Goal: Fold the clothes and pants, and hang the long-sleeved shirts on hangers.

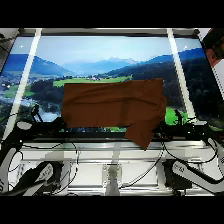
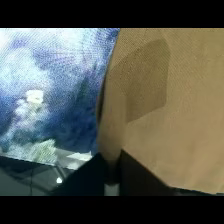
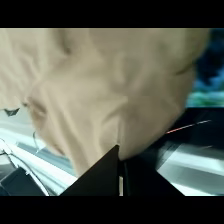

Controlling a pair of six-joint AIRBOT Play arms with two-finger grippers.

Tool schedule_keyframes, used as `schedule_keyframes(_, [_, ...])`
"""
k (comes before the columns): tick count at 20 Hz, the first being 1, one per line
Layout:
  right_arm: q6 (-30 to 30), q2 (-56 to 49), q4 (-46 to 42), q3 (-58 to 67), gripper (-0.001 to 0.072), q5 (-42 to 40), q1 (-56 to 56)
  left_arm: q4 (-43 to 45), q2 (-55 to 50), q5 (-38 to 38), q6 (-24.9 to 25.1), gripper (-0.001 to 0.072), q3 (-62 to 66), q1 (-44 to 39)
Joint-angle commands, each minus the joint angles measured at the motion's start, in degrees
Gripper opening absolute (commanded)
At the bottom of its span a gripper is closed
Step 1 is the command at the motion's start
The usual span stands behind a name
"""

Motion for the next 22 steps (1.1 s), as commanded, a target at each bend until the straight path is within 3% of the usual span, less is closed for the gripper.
schedule_keyframes(1, [-0.6,4.2,0.3,0.1,0.0013,2.6,0.0,-1.5,0.5,-1.6,0.9,0.0015,0.7,0.0])
schedule_keyframes(5, [0.3,17.1,1.0,0.1,0.0013,7.1,0.0,-1.5,6.3,-4.3,1.1,0.0015,4.4,0.0])
schedule_keyframes(10, [7.6,31.9,6.8,0.1,0.0012,5.5,0.0,-1.7,14.8,-4.7,1.0,0.0015,6.7,0.0])
schedule_keyframes(14, [7.6,36.0,16.1,1.6,0.0013,-1.7,0.1,-11.1,20.3,-4.0,1.3,0.0015,6.7,0.0])
schedule_keyframes(16, [7.6,36.0,17.0,3.7,0.0012,-7.0,0.1,-15.7,22.2,-2.0,4.2,0.0014,6.7,0.0])
schedule_keyframes(22, [6.9,35.4,15.9,8.4,0.0012,-20.4,4.3,-15.9,22.9,3.0,6.3,0.001,7.0,-0.1])
